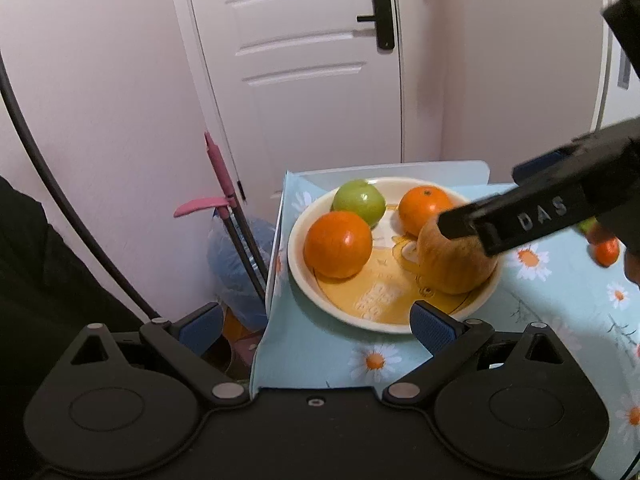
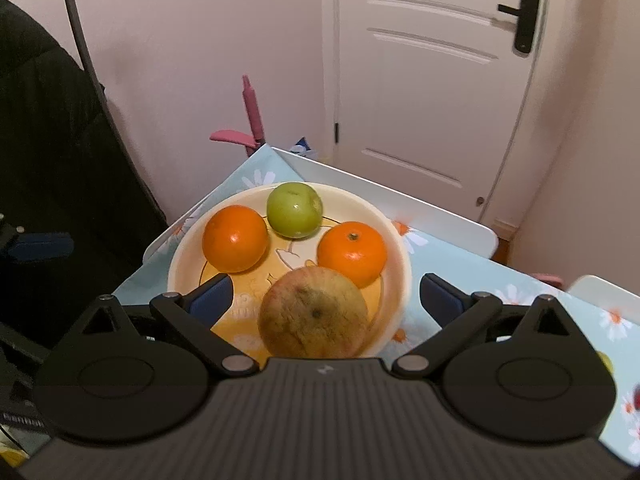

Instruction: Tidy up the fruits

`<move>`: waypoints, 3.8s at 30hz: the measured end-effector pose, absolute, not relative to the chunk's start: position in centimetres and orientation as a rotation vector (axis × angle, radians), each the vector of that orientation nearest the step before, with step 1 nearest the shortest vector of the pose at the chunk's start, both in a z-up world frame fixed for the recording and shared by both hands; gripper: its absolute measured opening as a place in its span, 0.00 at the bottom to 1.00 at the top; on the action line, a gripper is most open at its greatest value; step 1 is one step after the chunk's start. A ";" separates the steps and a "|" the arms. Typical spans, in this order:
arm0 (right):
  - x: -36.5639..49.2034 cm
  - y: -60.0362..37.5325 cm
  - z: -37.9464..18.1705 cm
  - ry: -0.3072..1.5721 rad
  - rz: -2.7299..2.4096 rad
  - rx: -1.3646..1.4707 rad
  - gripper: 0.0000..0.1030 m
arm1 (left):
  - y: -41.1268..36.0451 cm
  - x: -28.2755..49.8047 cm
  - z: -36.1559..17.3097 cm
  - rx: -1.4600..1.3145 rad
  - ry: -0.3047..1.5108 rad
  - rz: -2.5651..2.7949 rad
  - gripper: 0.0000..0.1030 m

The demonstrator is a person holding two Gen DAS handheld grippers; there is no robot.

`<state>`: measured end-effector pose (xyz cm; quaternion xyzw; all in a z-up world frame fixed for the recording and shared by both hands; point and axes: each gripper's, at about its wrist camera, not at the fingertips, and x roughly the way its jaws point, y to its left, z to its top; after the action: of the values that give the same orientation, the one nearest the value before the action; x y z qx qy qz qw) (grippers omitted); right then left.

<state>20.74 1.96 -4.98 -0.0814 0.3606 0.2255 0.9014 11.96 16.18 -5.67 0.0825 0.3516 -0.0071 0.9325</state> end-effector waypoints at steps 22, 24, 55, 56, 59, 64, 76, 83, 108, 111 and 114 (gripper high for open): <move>12.4 -10.3 0.8 0.696 0.219 -0.046 1.00 | 11.1 10.1 0.3 0.165 0.589 -0.149 0.98; 11.7 -12.1 1.0 0.693 0.200 -0.038 1.00 | 9.7 9.8 0.7 0.162 0.588 -0.160 0.98; 6.0 -31.9 -4.7 0.843 -0.051 0.090 1.00 | -14.1 15.1 -4.3 0.418 0.647 -0.647 0.89; 6.1 -32.0 -5.0 0.849 -0.056 0.094 1.00 | -14.7 15.4 -4.8 0.431 0.655 -0.668 0.89; 6.5 -32.1 -5.9 0.867 -0.074 0.098 1.00 | -16.2 16.2 -6.3 0.478 0.673 -0.725 0.85; 7.0 -31.9 -7.2 0.895 -0.105 0.113 1.00 | -17.8 17.5 -8.8 0.550 0.720 -0.807 0.74; 7.7 -30.6 -9.3 0.941 -0.166 0.158 0.95 | -19.1 19.2 -12.4 0.646 0.792 -0.913 0.54; 8.4 -29.8 -10.1 0.954 -0.180 0.158 0.88 | -19.2 19.3 -12.4 0.656 0.790 -0.969 0.34; 9.9 -28.4 -11.8 0.966 -0.129 0.061 0.59 | -17.5 16.7 -11.6 0.657 0.789 -0.915 0.33; 9.7 -28.5 -11.5 0.967 -0.121 0.063 0.58 | -16.9 16.1 -11.2 0.642 0.788 -0.892 0.33; 9.4 -28.6 -11.3 0.972 -0.115 0.069 0.58 | -16.2 15.3 -10.8 0.623 0.784 -0.866 0.33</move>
<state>9.36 -28.59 -11.27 0.0330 0.4668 -0.0550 0.8820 15.28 -16.21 -10.79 0.2893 0.3640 -0.4019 0.7888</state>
